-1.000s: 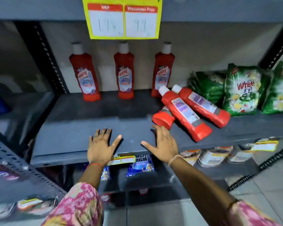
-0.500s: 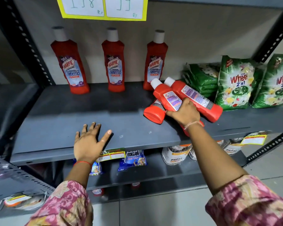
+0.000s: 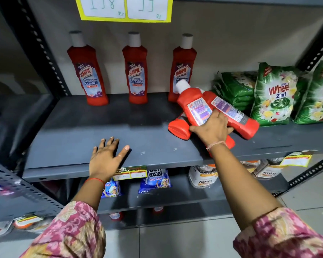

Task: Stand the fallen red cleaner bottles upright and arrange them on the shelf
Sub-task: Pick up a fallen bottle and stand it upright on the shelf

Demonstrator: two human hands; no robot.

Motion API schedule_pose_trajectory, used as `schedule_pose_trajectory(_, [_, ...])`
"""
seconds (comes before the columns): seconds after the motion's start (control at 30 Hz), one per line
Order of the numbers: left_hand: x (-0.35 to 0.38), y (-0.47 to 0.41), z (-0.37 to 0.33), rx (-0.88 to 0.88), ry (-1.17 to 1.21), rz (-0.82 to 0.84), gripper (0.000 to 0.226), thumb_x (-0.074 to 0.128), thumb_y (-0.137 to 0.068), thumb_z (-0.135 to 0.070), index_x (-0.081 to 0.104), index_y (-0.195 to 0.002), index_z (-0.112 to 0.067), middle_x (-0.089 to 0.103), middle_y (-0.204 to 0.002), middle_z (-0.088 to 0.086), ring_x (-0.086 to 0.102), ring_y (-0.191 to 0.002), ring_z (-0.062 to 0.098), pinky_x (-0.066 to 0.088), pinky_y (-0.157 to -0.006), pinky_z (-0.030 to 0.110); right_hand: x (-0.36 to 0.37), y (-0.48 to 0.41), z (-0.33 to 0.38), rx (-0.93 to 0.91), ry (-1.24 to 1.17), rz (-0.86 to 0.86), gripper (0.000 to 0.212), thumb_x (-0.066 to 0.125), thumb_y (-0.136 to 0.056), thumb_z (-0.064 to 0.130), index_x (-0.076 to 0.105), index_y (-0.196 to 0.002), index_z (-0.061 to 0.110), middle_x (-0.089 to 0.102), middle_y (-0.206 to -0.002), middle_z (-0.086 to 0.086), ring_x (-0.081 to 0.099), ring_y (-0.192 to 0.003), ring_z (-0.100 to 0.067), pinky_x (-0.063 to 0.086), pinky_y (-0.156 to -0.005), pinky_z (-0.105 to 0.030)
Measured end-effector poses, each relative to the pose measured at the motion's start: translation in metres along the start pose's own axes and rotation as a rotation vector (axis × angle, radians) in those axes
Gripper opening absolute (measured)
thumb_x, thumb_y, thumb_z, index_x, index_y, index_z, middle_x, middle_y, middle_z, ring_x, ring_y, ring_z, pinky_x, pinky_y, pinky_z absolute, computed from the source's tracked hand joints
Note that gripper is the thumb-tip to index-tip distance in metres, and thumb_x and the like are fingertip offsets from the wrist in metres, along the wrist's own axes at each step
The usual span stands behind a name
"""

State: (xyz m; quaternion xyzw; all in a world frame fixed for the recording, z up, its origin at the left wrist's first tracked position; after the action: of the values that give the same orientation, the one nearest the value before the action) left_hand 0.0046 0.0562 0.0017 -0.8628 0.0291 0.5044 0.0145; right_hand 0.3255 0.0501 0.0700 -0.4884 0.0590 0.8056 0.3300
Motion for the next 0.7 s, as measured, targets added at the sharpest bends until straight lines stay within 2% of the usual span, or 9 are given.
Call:
schedule_pose_trajectory(0.17, [-0.014, -0.009, 0.021, 0.006, -0.002, -0.010, 0.060, 0.040, -0.091, -0.047, 0.034, -0.140, -0.014, 0.027, -0.154, 0.006, 0.013, -0.146, 0.024, 0.017, -0.119, 0.043, -0.010, 0.017, 0.059, -0.025, -0.151, -0.148, 0.099, 0.080, -0.049, 0.042, 0.034, -0.127, 0.004, 0.046, -0.125, -0.016, 0.039, -0.117, -0.034, 0.035, -0.089, -0.052])
schedule_pose_trajectory(0.33, [-0.045, -0.024, 0.083, -0.072, -0.117, -0.023, 0.056, 0.040, -0.093, -0.038, 0.030, -0.142, -0.011, 0.026, -0.154, 0.011, 0.016, -0.144, 0.030, 0.018, -0.118, 0.045, 0.016, 0.030, 0.144, -0.052, -0.446, -0.040, 0.110, 0.084, -0.046, 0.043, 0.026, -0.131, 0.003, 0.040, -0.130, -0.020, 0.034, -0.122, -0.038, 0.035, -0.095, -0.053])
schedule_pose_trajectory(0.43, [-0.058, -0.033, 0.116, -0.144, -0.229, -0.047, 0.059, 0.037, -0.093, -0.039, 0.024, -0.143, -0.011, 0.022, -0.155, 0.013, 0.015, -0.144, 0.034, 0.018, -0.118, 0.046, 0.056, 0.039, 0.197, -0.014, -0.586, 0.054, 0.110, 0.084, -0.048, 0.042, 0.024, -0.131, 0.005, 0.038, -0.131, -0.018, 0.032, -0.124, -0.037, 0.035, -0.096, -0.056])
schedule_pose_trajectory(0.57, [-0.053, -0.036, 0.119, -0.168, -0.236, -0.045, 0.064, 0.025, -0.091, -0.046, 0.016, -0.146, -0.013, 0.015, -0.158, 0.009, 0.010, -0.146, 0.031, 0.014, -0.118, 0.044, 0.111, 0.047, 0.254, 0.080, -0.716, 0.176, 0.109, 0.084, -0.052, 0.040, 0.020, -0.133, 0.005, 0.032, -0.138, -0.017, 0.027, -0.128, -0.035, 0.033, -0.098, -0.057])
schedule_pose_trajectory(0.7, [-0.054, -0.035, 0.122, -0.179, -0.232, -0.056, 0.088, 0.001, -0.071, -0.059, 0.013, -0.146, -0.016, 0.011, -0.159, 0.005, 0.006, -0.147, 0.026, 0.012, -0.119, 0.041, 0.155, 0.056, 0.295, 0.082, -0.783, 0.159, 0.108, 0.084, -0.050, 0.038, 0.023, -0.133, 0.005, 0.035, -0.135, -0.018, 0.030, -0.126, -0.034, 0.037, -0.095, -0.053])
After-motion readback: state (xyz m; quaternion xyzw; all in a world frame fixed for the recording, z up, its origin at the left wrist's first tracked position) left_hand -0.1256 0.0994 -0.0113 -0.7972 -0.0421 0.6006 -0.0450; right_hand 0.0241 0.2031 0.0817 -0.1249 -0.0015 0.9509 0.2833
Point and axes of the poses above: each hand's wrist, its own y-axis away from the middle knuckle, its own x-axis out of the palm, z = x × y, the point moved 5 cm from there along -y, towards the middle knuckle
